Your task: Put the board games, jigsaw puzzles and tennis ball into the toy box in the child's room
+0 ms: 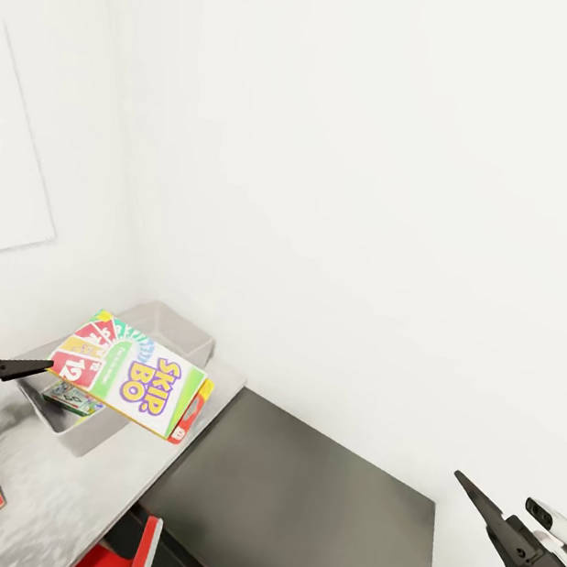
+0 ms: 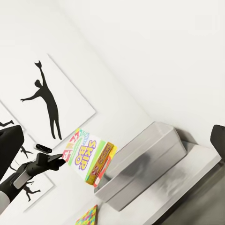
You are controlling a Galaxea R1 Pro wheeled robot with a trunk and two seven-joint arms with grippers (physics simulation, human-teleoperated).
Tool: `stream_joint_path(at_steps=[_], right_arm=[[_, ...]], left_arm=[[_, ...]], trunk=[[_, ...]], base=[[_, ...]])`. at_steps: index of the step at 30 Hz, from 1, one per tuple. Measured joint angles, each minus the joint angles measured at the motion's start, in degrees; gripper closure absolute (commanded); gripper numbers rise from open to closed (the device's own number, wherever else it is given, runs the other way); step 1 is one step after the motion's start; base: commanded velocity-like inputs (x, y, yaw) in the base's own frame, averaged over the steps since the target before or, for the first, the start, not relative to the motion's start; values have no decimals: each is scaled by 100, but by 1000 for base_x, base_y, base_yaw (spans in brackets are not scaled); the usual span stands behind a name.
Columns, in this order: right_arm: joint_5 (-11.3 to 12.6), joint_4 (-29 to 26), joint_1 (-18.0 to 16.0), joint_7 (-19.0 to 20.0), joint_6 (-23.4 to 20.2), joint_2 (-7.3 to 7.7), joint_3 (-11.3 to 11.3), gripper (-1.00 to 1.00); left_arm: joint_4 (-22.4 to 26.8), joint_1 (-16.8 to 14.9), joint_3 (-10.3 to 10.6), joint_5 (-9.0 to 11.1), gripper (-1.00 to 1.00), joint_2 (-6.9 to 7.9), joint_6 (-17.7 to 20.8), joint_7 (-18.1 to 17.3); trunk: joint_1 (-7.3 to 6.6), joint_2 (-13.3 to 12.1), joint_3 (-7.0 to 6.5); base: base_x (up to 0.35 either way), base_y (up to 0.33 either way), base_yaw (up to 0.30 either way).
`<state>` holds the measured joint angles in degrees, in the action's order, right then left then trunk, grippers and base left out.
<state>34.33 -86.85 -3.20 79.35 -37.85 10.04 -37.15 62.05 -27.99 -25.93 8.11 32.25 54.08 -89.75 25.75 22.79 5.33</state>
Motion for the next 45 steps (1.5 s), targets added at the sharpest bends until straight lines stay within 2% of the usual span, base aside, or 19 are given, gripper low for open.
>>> stream_joint_path(at_steps=[14, 36, 40, 45], right_arm=[[12, 2, 0, -14, -44, 46, -4, -100], [15, 2, 0, -17, -27, 31, -9, -100], [15, 3, 0, -17, -27, 32, -9, -100], [15, 28, 0, -12, -27, 37, -9, -100]], left_arm=[[0, 0, 0, 0, 100, 0, 0, 0], [-40, -26, -18, -3, 100, -6, 18, 0], [-151, -67, -24, -16, 100, -7, 76, 0], [-233, -107, -26, -42, 100, -8, 361, 1]], trunk=[[0, 0, 0], [0, 0, 0], [0, 0, 0], [0, 0, 0]], base=[[2, 1, 0], [0, 0, 0], [0, 0, 0], [0, 0, 0]])
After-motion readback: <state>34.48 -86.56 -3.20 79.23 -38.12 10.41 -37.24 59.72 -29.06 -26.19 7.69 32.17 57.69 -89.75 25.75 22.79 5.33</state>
